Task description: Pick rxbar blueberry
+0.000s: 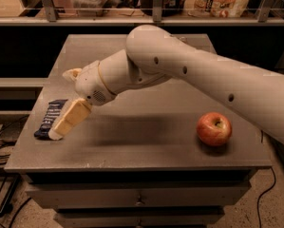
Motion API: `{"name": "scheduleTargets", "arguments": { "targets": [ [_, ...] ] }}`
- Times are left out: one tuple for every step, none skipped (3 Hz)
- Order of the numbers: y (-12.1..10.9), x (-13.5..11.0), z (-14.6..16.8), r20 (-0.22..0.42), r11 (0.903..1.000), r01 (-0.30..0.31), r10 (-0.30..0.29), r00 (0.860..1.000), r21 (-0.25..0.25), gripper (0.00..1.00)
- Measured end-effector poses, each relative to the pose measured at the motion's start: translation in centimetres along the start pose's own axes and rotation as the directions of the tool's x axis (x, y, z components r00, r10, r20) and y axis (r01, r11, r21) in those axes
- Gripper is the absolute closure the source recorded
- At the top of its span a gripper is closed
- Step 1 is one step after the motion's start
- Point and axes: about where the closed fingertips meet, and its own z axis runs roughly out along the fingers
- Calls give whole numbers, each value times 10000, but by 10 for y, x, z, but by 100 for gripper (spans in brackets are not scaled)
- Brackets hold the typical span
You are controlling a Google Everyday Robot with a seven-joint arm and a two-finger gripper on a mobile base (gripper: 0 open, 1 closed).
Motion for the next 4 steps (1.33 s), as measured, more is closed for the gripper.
{"name": "scheduleTargets", "arguments": {
  "targets": [
    [-7, 3, 26, 224, 9994, -58, 65, 9997, -334, 0],
    [-11, 7, 45, -46, 9986, -59, 57, 10000, -529, 0],
    [-13, 16, 55, -403, 9984, -208, 186, 9990, -535, 0],
    [-14, 30, 59, -763, 9981, -477, 446, 9961, -397, 0]
  ]
}}
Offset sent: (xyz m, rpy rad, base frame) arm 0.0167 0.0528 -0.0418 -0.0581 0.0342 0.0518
